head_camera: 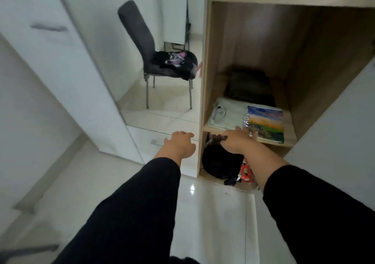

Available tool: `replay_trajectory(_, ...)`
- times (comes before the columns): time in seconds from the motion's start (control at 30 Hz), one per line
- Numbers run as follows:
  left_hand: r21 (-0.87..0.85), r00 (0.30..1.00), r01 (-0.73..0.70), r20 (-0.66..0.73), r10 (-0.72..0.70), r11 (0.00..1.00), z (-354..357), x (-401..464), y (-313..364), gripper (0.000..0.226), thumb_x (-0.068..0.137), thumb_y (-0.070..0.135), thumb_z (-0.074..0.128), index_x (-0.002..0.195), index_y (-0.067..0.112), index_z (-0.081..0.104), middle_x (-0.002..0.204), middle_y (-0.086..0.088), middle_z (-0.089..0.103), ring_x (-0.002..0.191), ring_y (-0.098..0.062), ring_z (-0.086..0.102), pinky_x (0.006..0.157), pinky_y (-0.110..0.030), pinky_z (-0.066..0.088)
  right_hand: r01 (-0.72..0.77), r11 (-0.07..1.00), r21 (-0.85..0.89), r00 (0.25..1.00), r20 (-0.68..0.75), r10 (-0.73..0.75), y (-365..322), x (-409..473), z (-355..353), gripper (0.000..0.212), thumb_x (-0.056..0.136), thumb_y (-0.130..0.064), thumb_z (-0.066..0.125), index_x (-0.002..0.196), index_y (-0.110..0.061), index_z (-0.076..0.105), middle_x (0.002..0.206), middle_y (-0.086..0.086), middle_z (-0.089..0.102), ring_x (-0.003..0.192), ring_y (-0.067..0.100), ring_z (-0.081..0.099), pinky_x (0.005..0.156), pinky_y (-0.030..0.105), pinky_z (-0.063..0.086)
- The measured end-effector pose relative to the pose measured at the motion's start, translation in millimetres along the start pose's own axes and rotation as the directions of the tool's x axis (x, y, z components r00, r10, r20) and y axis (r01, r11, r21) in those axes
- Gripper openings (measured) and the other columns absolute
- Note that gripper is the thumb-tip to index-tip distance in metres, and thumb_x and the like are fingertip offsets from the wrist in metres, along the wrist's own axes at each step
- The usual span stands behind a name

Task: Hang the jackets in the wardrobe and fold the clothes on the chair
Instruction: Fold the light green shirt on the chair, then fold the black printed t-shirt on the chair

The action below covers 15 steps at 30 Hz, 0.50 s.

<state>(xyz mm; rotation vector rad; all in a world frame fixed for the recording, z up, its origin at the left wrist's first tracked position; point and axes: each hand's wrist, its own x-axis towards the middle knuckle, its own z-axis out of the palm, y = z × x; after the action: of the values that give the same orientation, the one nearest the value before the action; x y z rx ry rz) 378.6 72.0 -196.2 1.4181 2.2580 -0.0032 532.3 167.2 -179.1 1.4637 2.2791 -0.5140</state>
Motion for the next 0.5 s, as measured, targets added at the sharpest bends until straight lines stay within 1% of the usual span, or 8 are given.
replay_trajectory(0.1, -0.083, 0.988, 0.120, -0.085, -0.127, 0.989, -6, -51, -24, 0.049, 0.098, 0.032, 0.038, 0.146, 0.029, 0.031, 0.153, 0.000, 0.028, 0.142, -0.022, 0.020, 0.115, -0.054, 0.012, 0.131, 0.990, -0.054, 0.990, -0.050, -0.133, -37, -22, 0, 0.052, 0.096, -0.029, 0.036, 0.147, -0.033, 0.028, 0.160, 0.008, 0.005, 0.146, 0.031, -0.006, 0.115, 0.058, -0.004)
replay_trajectory(0.17, -0.125, 0.965, 0.209, -0.136, -0.225, 0.970, -3, -89, -43, 0.049, 0.097, 0.029, 0.038, 0.146, 0.029, 0.030, 0.154, 0.001, 0.027, 0.142, -0.022, 0.019, 0.116, -0.054, 0.010, 0.225, 0.970, -0.095, 0.970, -0.070, -0.232, -65, -38, 4, 0.050, 0.096, -0.029, 0.036, 0.146, -0.032, 0.031, 0.158, 0.008, 0.010, 0.146, 0.031, -0.001, 0.115, 0.057, 0.001)
replay_trajectory(0.27, -0.158, 0.921, 0.351, -0.116, -0.371, 0.923, 13, -152, -72, 0.050, 0.097, 0.029, 0.038, 0.146, 0.029, 0.030, 0.153, 0.000, 0.028, 0.142, -0.024, 0.020, 0.115, -0.055, 0.012, 0.367, 0.915, -0.165, 0.928, -0.001, -0.372, -101, -74, 27, 0.051, 0.097, -0.030, 0.035, 0.147, -0.032, 0.028, 0.156, 0.009, 0.014, 0.145, 0.033, 0.003, 0.116, 0.056, 0.006)
replay_trajectory(0.37, -0.241, 0.857, 0.468, -0.111, -0.503, 0.850, 33, -217, -97, 0.050, 0.097, 0.024, 0.038, 0.146, 0.029, 0.030, 0.154, -0.001, 0.026, 0.143, -0.025, 0.019, 0.116, -0.054, 0.011, 0.482, 0.847, -0.222, 0.872, 0.031, -0.488, -137, -110, 53, 0.053, 0.096, -0.031, 0.037, 0.148, -0.034, 0.026, 0.156, 0.009, 0.018, 0.145, 0.032, 0.004, 0.116, 0.058, 0.001)
replay_trajectory(0.43, -0.274, 0.798, 0.548, -0.112, -0.592, 0.790, 46, -264, -114, 0.050, 0.097, 0.024, 0.038, 0.146, 0.028, 0.030, 0.154, -0.002, 0.026, 0.142, -0.026, 0.020, 0.116, -0.053, 0.013, 0.560, 0.785, -0.265, 0.821, 0.053, -0.568, -164, -136, 69, 0.053, 0.096, -0.033, 0.038, 0.147, -0.035, 0.026, 0.153, 0.008, 0.023, 0.144, 0.031, 0.010, 0.115, 0.057, 0.005)
replay_trajectory(0.5, -0.297, 0.734, 0.629, -0.077, -0.675, 0.718, 63, -310, -132, 0.051, 0.097, 0.025, 0.038, 0.147, 0.028, 0.029, 0.154, -0.004, 0.027, 0.141, -0.028, 0.021, 0.115, -0.053, 0.017, 0.630, 0.720, -0.289, 0.768, 0.102, -0.632, -192, -166, 89, 0.052, 0.095, -0.034, 0.038, 0.146, -0.036, 0.027, 0.151, 0.008, 0.028, 0.142, 0.032, 0.016, 0.115, 0.056, 0.008)
